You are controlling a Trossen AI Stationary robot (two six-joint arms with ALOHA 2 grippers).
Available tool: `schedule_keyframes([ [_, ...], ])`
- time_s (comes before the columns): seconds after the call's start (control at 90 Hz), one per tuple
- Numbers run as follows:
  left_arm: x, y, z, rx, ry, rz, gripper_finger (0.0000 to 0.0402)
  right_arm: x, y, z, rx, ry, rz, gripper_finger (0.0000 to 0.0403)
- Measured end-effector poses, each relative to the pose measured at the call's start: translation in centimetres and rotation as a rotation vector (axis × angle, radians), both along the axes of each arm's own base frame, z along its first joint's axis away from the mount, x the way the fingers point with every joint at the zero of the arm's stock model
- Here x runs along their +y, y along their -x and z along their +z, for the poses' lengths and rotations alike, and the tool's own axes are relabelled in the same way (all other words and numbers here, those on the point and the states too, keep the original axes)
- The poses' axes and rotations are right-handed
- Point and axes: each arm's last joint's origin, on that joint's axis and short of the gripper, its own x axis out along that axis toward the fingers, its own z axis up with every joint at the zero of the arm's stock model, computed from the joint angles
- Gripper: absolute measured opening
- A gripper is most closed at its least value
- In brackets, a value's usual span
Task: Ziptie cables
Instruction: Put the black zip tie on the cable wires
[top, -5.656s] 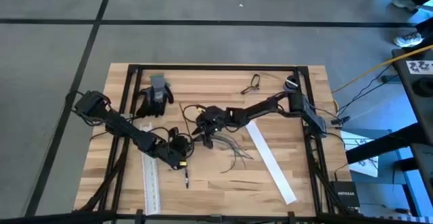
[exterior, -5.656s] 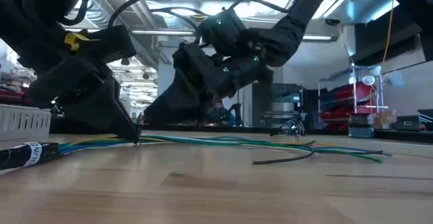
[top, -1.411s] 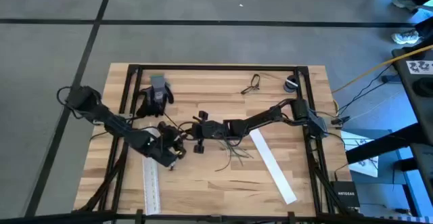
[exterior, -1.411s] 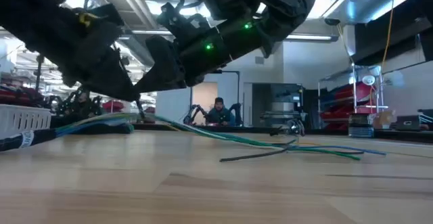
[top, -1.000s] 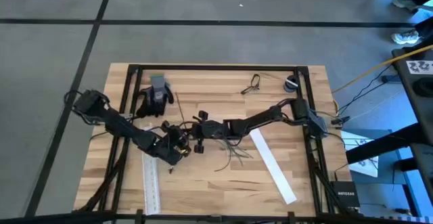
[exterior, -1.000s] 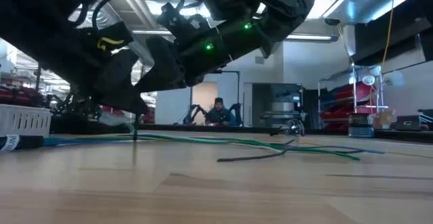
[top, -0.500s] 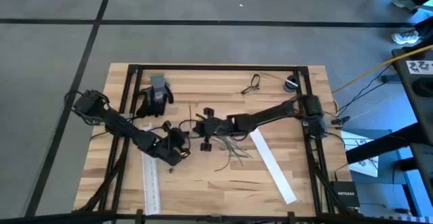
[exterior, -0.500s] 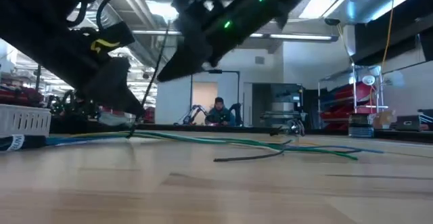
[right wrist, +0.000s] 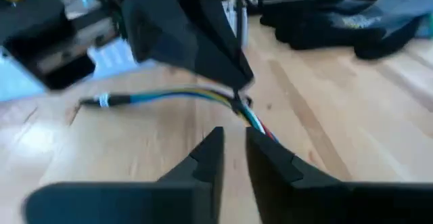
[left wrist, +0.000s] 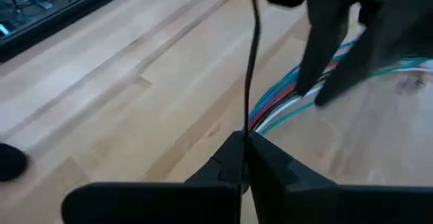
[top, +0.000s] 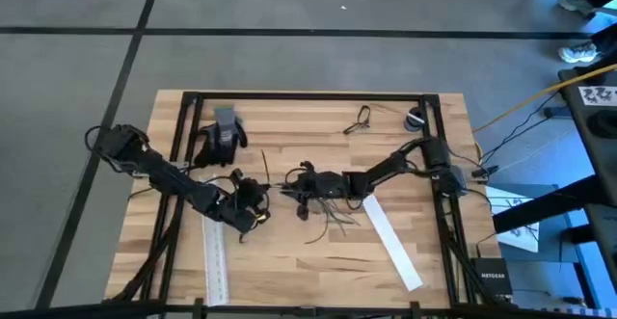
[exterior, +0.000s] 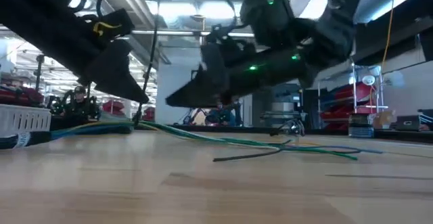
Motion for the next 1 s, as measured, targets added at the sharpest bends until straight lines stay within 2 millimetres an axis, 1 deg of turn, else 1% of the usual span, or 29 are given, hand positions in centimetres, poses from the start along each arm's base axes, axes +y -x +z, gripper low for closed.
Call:
schedule_keyframes([
  [0.089, 0.2, -0.1, 0.0, -0.005, 0.003, 0.009, 0.0000, 0.1, -1.1, -0.5, 0.008, -0.005, 0.013, 0.0117],
  [0.156, 0.1, -0.1, 0.0, -0.007, 0.005, 0.009, 0.0000, 0.1, -1.8, -0.5, 0.020, -0.004, -0.006, 0.0141],
  [0.211, 0.2, -0.1, 0.0, -0.011, 0.010, 0.013, 0.0000, 0.0, -2.2, -0.4, 0.033, 0.004, -0.053, 0.0153],
  [0.278, 0.2, -0.1, 0.0, -0.017, 0.017, 0.018, 0.0000, 0.0, -2.5, -0.1, 0.027, 0.020, -0.084, 0.0159],
  [0.367, 0.2, -0.1, 0.0, -0.020, 0.020, 0.020, 0.0000, 0.0, -2.9, 0.4, 0.010, 0.024, -0.086, 0.0158],
  [0.456, 0.2, -0.1, 0.0, -0.031, 0.023, 0.032, 0.0000, 0.0, -3.3, 0.7, 0.023, 0.023, -0.098, 0.0149],
  [0.533, 0.2, -0.1, 0.1, -0.049, 0.024, 0.049, 0.0000, 0.0, -3.2, 0.5, 0.049, 0.015, -0.131, 0.0136],
  [0.711, 0.2, -0.1, 0.1, -0.071, 0.028, 0.069, 0.0000, -0.1, -3.2, 0.5, 0.044, 0.021, -0.166, 0.0111],
  [0.944, 0.2, -0.1, 0.2, -0.081, 0.034, 0.071, 0.0000, 0.0, -3.5, -0.6, 0.042, 0.011, -0.147, 0.0107],
  [1.0, 0.2, -0.2, 0.2, -0.082, 0.034, 0.071, 0.0000, 0.0, -3.9, -0.7, 0.031, 0.008, -0.146, 0.0107],
])
